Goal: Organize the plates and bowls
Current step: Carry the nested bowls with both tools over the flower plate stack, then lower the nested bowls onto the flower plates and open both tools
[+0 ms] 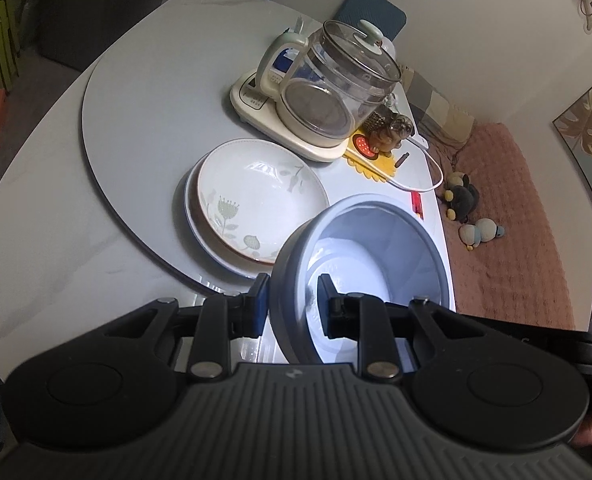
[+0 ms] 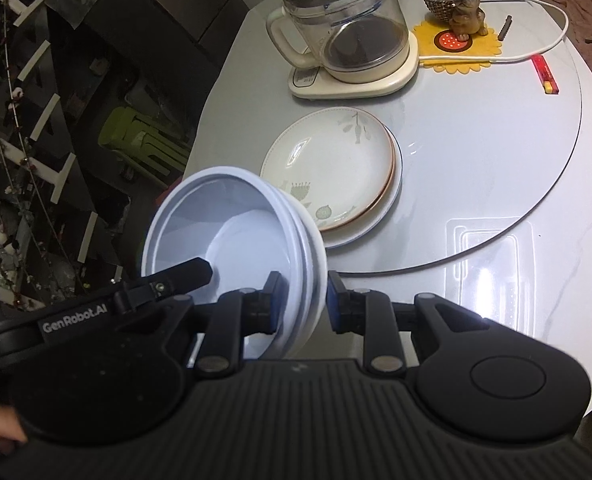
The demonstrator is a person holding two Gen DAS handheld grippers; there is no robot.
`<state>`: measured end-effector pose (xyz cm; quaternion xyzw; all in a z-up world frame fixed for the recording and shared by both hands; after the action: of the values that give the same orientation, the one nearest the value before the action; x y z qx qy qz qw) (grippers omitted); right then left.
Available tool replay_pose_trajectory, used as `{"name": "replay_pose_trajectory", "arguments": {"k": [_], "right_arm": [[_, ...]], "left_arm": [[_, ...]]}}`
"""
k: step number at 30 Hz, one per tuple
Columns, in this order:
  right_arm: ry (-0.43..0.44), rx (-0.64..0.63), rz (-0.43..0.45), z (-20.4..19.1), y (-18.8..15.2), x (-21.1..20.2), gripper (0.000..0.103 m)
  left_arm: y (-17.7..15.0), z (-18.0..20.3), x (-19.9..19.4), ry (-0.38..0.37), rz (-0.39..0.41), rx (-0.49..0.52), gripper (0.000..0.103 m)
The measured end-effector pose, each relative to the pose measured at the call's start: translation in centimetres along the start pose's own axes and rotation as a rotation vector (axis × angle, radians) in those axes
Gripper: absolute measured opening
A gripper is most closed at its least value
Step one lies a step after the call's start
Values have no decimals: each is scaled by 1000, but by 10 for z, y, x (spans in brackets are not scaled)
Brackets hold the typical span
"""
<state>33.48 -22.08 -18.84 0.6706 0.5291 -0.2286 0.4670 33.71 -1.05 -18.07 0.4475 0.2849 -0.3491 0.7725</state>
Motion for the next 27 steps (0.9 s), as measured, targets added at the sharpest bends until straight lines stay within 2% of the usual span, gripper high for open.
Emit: {"name": "replay_pose_trajectory", "arguments": {"k": [9, 22, 27], "right_arm": [[-27, 17, -18, -2, 19, 26, 26], [-110, 49, -57, 18, 49, 74, 26], [-127, 47, -84, 26, 61, 95, 26]], "left_arm": [[23, -18, 31, -14, -31, -43, 28], [43, -42, 104, -47, -141, -141, 28], [54, -48, 131, -37, -154, -152, 29]]}}
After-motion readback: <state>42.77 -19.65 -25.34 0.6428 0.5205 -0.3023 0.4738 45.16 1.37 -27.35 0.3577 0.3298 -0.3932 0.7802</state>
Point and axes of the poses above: each gripper's, at about its wrist camera, not at the fingertips, and x roughly the way its jaws point, z to its right, y to its top, the point moved 8 cm from there along x, roughly the way its jaws point, and after that the axes turned 2 degrees about x, right-handed, at the moved point
